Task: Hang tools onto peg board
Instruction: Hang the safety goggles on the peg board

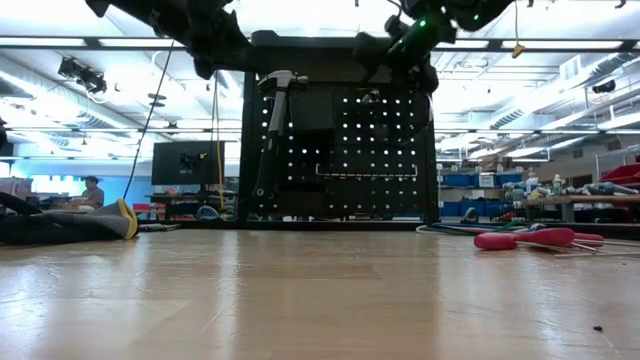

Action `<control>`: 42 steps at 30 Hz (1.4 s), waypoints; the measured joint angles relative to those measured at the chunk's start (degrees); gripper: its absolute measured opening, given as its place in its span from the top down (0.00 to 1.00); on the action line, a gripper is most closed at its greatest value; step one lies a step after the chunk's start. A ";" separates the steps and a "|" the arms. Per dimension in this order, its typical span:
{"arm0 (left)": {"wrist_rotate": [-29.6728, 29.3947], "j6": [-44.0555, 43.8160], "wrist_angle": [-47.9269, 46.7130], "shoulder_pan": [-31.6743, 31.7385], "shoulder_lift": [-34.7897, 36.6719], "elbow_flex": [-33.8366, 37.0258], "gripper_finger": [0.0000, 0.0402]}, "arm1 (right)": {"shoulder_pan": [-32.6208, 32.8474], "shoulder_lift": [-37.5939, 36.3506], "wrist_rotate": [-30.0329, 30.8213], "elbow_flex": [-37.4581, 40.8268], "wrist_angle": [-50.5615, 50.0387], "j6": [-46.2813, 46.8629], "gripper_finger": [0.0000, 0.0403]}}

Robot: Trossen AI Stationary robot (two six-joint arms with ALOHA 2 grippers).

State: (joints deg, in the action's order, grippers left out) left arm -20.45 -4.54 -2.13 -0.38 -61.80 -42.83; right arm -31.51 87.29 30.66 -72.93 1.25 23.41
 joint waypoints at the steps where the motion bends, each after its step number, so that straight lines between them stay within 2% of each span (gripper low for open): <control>1: -0.30 0.00 0.01 0.00 0.04 0.00 0.90 | 0.00 -0.91 -0.52 0.00 -2.23 1.17 0.32; 5: -0.71 -0.09 -0.73 0.00 0.02 0.00 0.90 | 0.79 -3.22 -4.24 0.00 -8.46 3.32 0.33; 8: -0.69 -0.12 -0.53 0.00 0.02 0.00 0.90 | 1.94 -3.31 -11.48 0.32 -8.35 1.64 0.36; 10: -0.69 -0.13 0.24 0.00 0.02 0.00 0.90 | 2.72 -2.45 -12.88 0.76 -6.80 -0.16 0.41; 16: 0.16 -0.19 2.21 -0.09 0.01 0.00 0.90 | 0.63 1.94 -11.08 0.87 1.78 -2.52 0.67; 23: 0.40 -0.20 1.41 -0.11 -0.02 0.00 0.90 | -1.42 2.67 -8.19 0.90 1.37 -2.19 0.97; 25: 0.40 -0.20 0.99 -0.11 -0.02 0.00 0.90 | -1.64 1.76 -7.67 0.90 1.45 -2.42 0.98; 31: 0.39 -0.20 1.01 -0.11 -0.04 0.00 0.90 | -1.67 -1.08 -5.73 0.87 -1.81 -2.13 0.92; 38: 0.40 -0.43 1.10 -0.11 -0.07 0.00 0.90 | -3.94 -1.73 -4.96 0.83 -4.75 -0.45 0.98; 42: 0.40 -0.51 1.07 -0.11 -0.06 0.00 0.90 | -4.28 -2.38 -5.12 0.83 -4.29 -0.43 0.96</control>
State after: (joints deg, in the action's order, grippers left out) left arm -20.06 -5.04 -1.06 -0.49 -61.86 -42.83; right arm -35.79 84.92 25.54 -72.10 -3.04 22.98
